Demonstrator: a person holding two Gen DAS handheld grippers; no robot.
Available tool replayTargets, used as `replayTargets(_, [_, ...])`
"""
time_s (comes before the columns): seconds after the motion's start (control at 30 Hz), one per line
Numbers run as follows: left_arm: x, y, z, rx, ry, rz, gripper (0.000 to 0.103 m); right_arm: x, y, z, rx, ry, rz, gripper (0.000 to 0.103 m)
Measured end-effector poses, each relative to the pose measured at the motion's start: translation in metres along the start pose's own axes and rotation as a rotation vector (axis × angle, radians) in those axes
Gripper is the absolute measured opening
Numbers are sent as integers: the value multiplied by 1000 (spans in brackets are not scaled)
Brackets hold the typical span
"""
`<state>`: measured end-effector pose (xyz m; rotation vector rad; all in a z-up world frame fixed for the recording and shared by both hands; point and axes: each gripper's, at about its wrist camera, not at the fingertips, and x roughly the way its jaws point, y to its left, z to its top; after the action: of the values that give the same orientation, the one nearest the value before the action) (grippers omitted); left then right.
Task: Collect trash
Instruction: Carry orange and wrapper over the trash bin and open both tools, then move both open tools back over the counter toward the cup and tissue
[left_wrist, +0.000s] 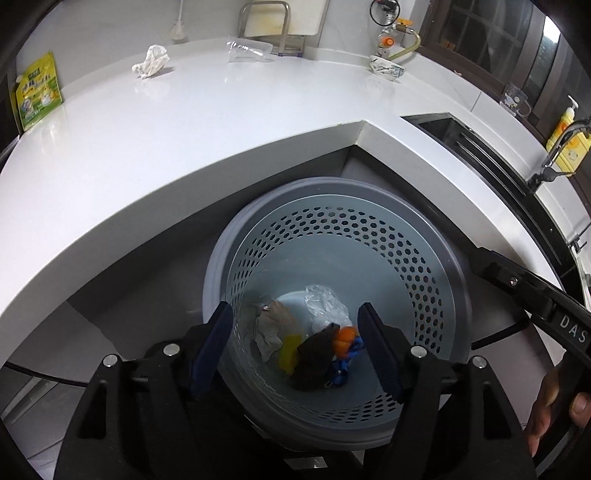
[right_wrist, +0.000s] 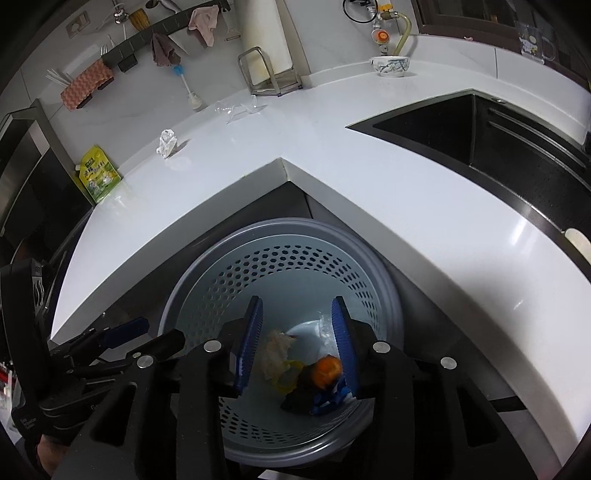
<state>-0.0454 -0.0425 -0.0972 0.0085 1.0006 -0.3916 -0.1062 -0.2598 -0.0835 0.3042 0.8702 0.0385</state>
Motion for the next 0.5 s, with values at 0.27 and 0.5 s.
replayTargets(0.27, [1,2,2,3,-12,4,69,4,-5,3,24,14,-7,37])
replayTargets(0.5, [1,2,4,7,-12,3,69,6,-4,5,20,14,-9,38])
